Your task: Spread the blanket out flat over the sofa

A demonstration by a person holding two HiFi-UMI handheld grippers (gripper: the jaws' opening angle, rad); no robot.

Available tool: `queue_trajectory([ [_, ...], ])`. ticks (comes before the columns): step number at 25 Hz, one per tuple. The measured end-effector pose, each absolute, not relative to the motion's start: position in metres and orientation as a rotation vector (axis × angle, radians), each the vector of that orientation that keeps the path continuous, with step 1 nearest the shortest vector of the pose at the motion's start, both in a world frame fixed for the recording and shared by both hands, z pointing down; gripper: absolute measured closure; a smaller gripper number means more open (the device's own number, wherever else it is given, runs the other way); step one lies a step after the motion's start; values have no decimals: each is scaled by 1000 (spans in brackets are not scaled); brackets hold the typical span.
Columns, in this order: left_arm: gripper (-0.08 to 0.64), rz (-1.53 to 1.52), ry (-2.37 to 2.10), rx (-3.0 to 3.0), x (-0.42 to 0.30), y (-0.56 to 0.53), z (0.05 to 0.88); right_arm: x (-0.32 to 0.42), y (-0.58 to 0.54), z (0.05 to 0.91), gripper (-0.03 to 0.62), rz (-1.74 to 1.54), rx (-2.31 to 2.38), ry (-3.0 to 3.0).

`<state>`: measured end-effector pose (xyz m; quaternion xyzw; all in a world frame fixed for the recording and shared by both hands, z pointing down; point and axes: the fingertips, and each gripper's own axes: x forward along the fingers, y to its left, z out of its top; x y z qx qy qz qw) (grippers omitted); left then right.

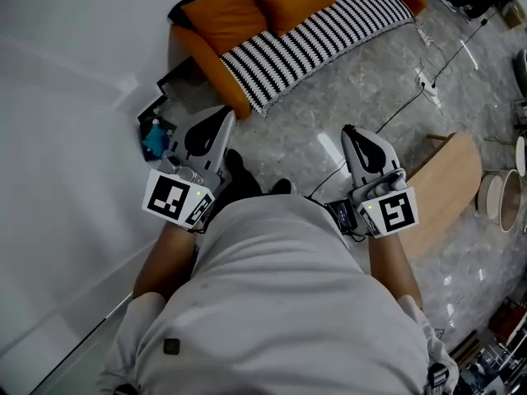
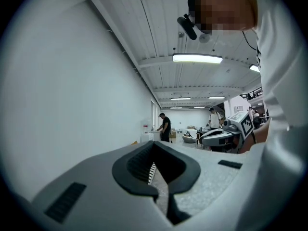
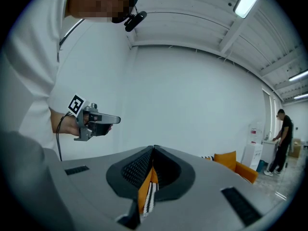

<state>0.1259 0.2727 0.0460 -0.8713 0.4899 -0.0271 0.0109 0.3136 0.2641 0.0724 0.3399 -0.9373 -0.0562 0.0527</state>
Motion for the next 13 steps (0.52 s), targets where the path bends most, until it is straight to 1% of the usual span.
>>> queue_trajectory([
  [13, 554, -47, 1553, -2713, 125, 295, 44, 309, 278, 65, 565, -182, 995, -2869],
])
